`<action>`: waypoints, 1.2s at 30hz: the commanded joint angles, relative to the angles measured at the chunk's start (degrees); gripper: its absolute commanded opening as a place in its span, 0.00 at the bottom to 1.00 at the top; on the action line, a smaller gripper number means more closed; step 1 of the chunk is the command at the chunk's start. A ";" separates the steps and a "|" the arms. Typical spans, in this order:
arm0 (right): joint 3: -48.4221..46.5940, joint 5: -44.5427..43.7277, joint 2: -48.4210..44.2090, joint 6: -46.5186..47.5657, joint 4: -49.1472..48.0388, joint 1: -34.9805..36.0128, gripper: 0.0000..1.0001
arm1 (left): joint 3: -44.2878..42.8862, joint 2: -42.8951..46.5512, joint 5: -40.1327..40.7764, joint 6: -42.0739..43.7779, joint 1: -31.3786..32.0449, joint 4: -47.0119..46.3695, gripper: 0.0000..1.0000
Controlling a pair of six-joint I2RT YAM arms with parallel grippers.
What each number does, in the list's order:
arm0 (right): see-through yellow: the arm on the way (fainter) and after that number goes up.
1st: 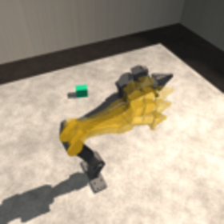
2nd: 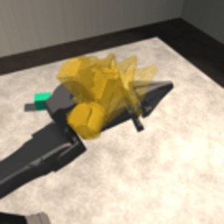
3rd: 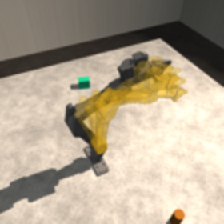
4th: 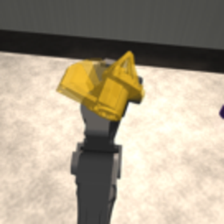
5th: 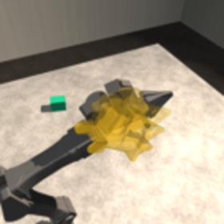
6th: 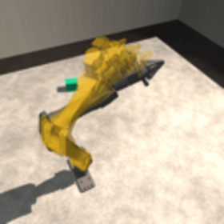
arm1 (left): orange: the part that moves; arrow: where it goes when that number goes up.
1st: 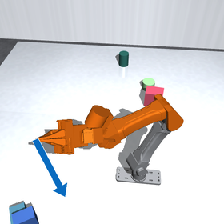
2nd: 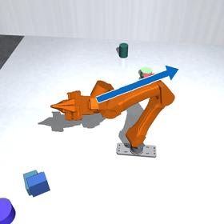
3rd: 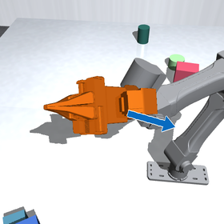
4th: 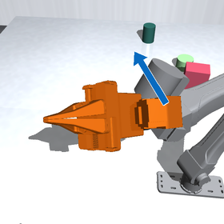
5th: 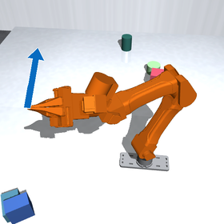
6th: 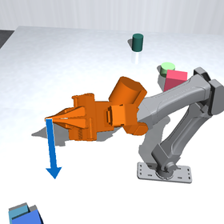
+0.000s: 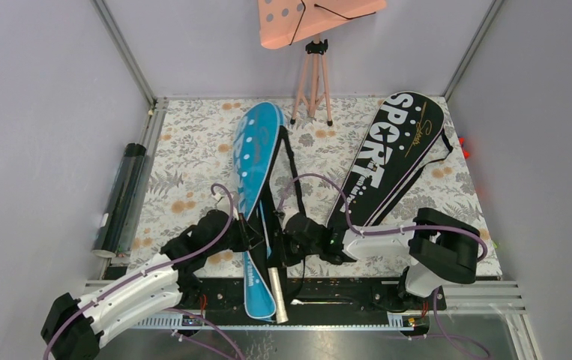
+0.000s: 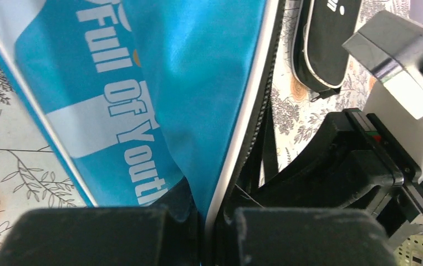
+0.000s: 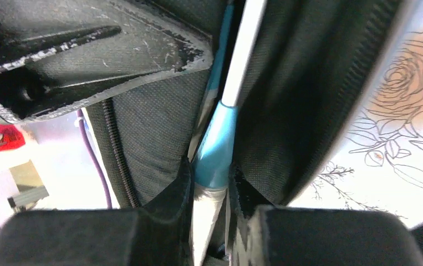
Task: Pack up the badminton gear
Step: Adjust the racket in the racket bag.
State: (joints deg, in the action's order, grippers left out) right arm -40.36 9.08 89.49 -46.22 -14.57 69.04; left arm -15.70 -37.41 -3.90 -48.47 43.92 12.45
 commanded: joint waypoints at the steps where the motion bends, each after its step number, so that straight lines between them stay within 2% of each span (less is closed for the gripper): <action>1: 0.20 -7.25 -0.71 -1.37 -10.78 -0.07 0.00 | -0.85 -1.09 -2.12 0.67 0.00 -4.00 0.00; 2: -0.55 -9.98 -1.46 -0.63 -9.42 -0.58 0.00 | -1.13 -1.42 -3.98 1.40 -0.01 -3.56 0.00; 7: -1.12 -12.75 -4.70 0.43 -11.42 -5.19 0.00 | -3.13 -2.94 -10.79 5.08 0.20 -0.76 0.00; 11: -3.26 -15.56 -4.77 1.06 -13.03 -6.80 0.00 | -2.96 -4.77 -15.47 5.03 0.60 -3.64 0.00; 16: -8.76 -24.65 1.97 2.89 -12.63 -6.81 0.00 | -2.77 -3.98 -21.19 4.51 0.78 -9.09 0.00; 19: -8.98 -27.90 6.94 0.23 -16.12 -6.53 0.00 | -2.57 -2.69 -22.59 3.80 0.76 -10.50 0.00; 23: -7.18 -31.55 11.53 -0.32 -21.28 -4.69 0.00 | -3.74 -0.80 -19.00 2.43 0.74 -9.15 0.00; 24: -5.66 -29.46 11.86 0.69 -24.72 -4.40 0.03 | -3.73 -0.22 -17.01 1.90 0.73 -8.90 0.00; 27: -2.23 -15.22 10.44 6.35 -34.65 -4.34 0.36 | -3.02 1.47 -10.71 -0.68 0.64 -9.27 0.00; 28: -1.46 -9.63 9.54 8.59 -35.79 -4.34 0.43 | -2.73 1.92 -9.15 -1.60 0.64 -9.37 0.00; 32: 1.96 3.17 0.21 11.05 -33.15 -6.11 0.62 | -1.77 3.99 -3.31 -4.16 0.72 -8.90 0.00; 36: 4.47 4.91 -9.96 14.02 -22.21 -10.17 0.75 | -0.67 5.79 -0.70 -4.67 0.72 -9.50 0.00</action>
State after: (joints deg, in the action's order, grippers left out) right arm -35.81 8.58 90.74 -37.54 -36.36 61.58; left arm -16.23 -34.04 -2.04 -49.60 43.68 12.80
